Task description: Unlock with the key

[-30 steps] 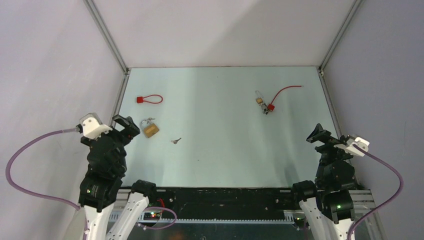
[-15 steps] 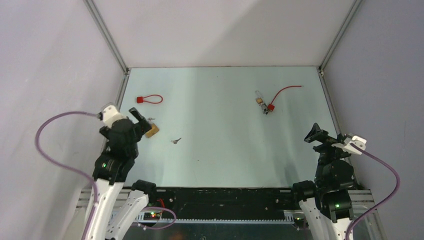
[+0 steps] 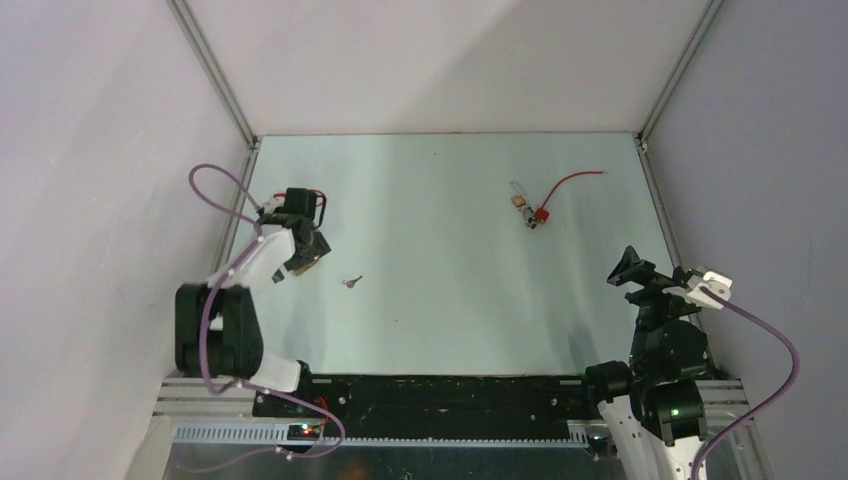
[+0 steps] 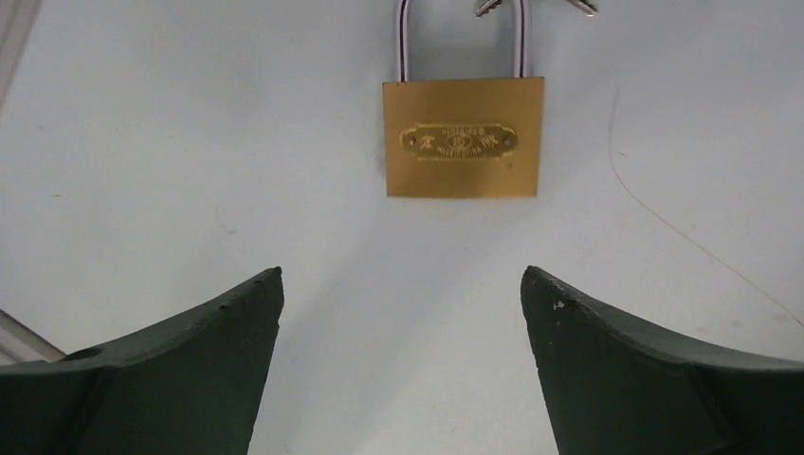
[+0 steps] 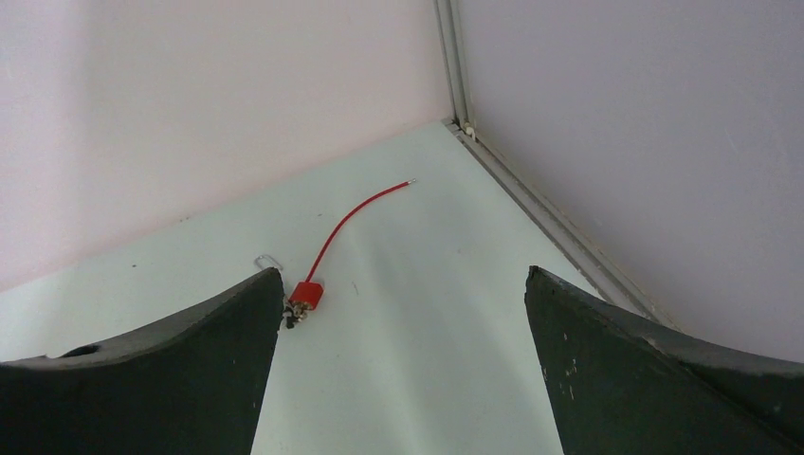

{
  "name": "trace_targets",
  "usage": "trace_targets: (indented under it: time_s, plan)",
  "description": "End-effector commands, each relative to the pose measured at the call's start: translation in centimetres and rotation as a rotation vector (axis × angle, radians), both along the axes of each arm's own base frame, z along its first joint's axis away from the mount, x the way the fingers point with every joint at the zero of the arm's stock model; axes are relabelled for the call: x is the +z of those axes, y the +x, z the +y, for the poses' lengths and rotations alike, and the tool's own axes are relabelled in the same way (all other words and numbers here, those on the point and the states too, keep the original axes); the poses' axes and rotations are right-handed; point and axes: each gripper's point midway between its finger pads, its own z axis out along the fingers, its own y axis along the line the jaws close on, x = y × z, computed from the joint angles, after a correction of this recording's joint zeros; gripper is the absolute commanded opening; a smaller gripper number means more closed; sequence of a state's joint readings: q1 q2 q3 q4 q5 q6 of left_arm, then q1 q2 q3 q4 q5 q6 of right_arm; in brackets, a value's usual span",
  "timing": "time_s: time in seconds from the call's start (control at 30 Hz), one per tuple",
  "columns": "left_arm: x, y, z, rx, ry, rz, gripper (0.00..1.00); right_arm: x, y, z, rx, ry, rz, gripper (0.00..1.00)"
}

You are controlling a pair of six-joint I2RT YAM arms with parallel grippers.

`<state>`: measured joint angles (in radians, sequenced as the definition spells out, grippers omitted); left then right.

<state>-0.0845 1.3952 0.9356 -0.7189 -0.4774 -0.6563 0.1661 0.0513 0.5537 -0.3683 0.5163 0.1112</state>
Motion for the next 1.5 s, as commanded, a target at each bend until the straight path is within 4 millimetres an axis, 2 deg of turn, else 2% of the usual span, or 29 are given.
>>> trace_targets:
  time_s: [0.0,0.13,0.27,0.43,0.53,0.67,0.73,0.8,1.0,1.2,1.27,1.33,1.47]
  plan:
    - [-1.1,2.8,0.3,0.032,-0.053,0.025,0.98,0.9,-0.4,-0.2,-0.006,-0.001,-0.042,1.00]
    - [-3.0,4.5,0.0,0.017,-0.108,0.083,0.98,0.8,-0.5,-0.3,-0.014,0.000,-0.044,1.00]
    - [-4.7,5.2,0.8,0.077,-0.175,0.115,0.98,0.8,-0.6,-0.4,-0.020,0.002,-0.045,1.00]
    - [-6.4,4.9,1.6,0.134,-0.217,0.152,0.98,0.8,-0.6,-0.6,-0.028,0.006,-0.045,1.00]
    - [-6.5,4.6,2.0,0.144,-0.204,0.156,0.97,0.7,-0.6,-0.6,-0.032,0.005,-0.042,1.00]
    - [-6.6,4.6,1.8,0.134,-0.218,0.161,0.87,0.7,-0.5,-0.6,-0.032,0.004,-0.042,1.00]
    - [-6.6,4.5,1.7,0.132,-0.223,0.161,0.78,0.7,-0.4,-0.6,-0.030,0.003,-0.043,1.00]
    - [-6.6,4.1,1.5,0.127,-0.231,0.162,0.63,0.7,-0.4,-0.5,-0.028,0.003,-0.044,1.00]
    - [-4.6,3.3,1.0,0.085,-0.243,0.106,0.35,0.8,-0.4,-0.3,-0.014,0.003,-0.051,1.00]
    - [-0.4,3.2,-0.2,0.003,-0.246,-0.018,0.27,1.0,-0.4,0.0,0.005,0.002,-0.060,1.00]
    - [0.9,3.4,-1.6,-0.056,-0.242,-0.052,0.27,1.0,-0.4,0.1,0.011,0.001,-0.061,1.00]
    - [2.2,3.7,-3.8,-0.143,-0.240,-0.079,0.27,1.1,-0.4,0.2,0.017,0.001,-0.066,1.00]
    - [3.8,4.5,-9.8,-0.327,-0.273,-0.103,0.29,1.1,-0.4,0.3,0.026,-0.001,-0.066,1.00]
